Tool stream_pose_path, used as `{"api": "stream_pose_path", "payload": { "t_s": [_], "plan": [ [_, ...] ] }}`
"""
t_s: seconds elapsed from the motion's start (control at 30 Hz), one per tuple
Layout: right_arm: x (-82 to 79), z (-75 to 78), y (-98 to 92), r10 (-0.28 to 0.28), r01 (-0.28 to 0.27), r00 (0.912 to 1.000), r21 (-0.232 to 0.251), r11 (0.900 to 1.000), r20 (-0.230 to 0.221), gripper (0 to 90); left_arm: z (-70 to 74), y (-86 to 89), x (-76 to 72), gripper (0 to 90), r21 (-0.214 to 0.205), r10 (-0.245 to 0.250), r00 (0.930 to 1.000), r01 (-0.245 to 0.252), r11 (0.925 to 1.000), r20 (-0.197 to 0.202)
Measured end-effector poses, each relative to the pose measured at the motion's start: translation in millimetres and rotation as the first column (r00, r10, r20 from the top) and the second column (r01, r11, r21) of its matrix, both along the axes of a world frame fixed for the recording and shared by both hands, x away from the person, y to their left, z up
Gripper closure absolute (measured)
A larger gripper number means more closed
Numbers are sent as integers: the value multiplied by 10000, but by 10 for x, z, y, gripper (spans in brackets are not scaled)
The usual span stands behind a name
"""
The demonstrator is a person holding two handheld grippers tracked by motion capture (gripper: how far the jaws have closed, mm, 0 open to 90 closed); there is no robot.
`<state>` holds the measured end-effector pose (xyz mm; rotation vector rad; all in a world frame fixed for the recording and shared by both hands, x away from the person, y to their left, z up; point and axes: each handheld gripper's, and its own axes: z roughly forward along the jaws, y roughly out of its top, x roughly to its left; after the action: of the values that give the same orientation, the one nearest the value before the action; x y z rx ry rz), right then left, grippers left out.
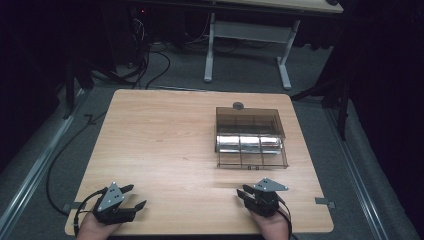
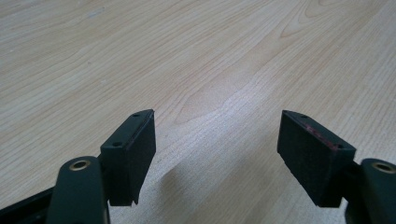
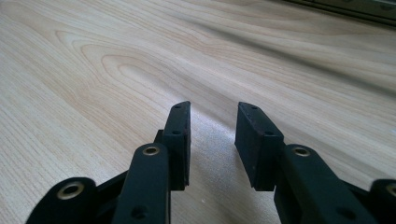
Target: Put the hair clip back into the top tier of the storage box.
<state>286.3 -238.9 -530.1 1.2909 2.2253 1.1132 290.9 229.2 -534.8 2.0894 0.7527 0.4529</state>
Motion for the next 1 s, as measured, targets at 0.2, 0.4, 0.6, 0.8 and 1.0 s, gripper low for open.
{"api": "stream_pose_path", "payload": {
  "t_s": [0.2, 0.4, 0.6, 0.8, 1.0],
  "plan": [
    [-4, 2, -3, -58, 58, 10000, 48, 10000, 4, 661, 0, 0, 0, 285, 9, 2, 10000, -2, 10000, 0],
    [-17, 8, -10, -78, 77, 9999, 77, 9999, 129, 685, 1, 1, -1, 285, 2, 0, 10000, 0, 10000, 17],
    [-48, 66, -52, -47, 38, 9993, 232, 9997, 380, 693, 1, 1, 3, 285, 6, 7, 10000, -7, 10000, -15],
    [-63, 80, -100, -226, 222, 9989, 87, 9997, 414, 693, 0, 0, 5, 285, 10, 47, 10000, -47, 10000, -26],
    [-76, 95, -203, -565, 563, 9972, 52, 9984, 491, 693, 1, 2, 4, 284, -10, 58, 10000, -58, 10000, -16]
  ]
}}
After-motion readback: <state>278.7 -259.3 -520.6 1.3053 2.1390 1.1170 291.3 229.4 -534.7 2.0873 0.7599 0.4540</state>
